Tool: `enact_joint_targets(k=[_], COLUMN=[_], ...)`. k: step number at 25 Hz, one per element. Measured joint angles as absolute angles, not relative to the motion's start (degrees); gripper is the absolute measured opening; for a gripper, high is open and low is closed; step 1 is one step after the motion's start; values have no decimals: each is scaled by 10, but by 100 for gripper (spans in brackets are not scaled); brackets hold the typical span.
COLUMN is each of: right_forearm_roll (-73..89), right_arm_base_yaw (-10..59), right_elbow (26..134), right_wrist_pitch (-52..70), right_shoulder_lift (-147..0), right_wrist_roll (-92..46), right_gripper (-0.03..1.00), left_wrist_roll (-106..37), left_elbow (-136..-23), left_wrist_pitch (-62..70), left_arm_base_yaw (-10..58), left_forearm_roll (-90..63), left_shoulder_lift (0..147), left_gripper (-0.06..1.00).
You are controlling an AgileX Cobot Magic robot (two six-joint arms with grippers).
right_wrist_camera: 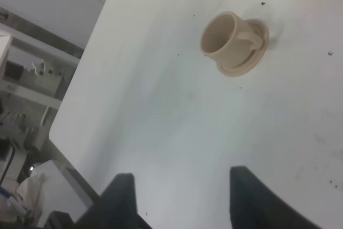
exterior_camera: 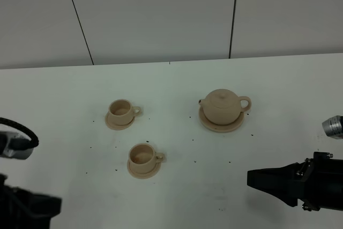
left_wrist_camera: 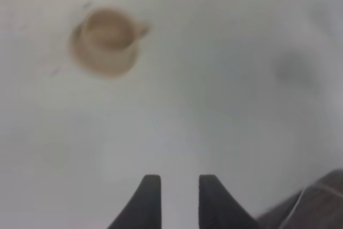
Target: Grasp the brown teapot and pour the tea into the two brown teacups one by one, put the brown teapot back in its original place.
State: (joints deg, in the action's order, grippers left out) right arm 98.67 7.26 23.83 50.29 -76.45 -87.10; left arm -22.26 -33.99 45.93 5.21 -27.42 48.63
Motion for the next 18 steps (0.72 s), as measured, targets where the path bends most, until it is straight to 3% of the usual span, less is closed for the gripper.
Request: enact_joint_targets(k=[8, 18], right_forearm_roll=[986, 985], right_arm_base_yaw=[73, 73], right_elbow=[238, 238], right_wrist_pitch=[503, 503], right_shoulder_lift=[-765, -765], right_wrist_roll=[-871, -871], right_gripper=[39, 39], left_wrist_roll=[-16, 0], left_elbow=[-352, -353], left_wrist_pitch=[619, 681], left_arm_base_yaw=[52, 52], left_forearm_roll=[-17, 29], left_shoulder_lift=[431, 302], left_gripper=[24, 24])
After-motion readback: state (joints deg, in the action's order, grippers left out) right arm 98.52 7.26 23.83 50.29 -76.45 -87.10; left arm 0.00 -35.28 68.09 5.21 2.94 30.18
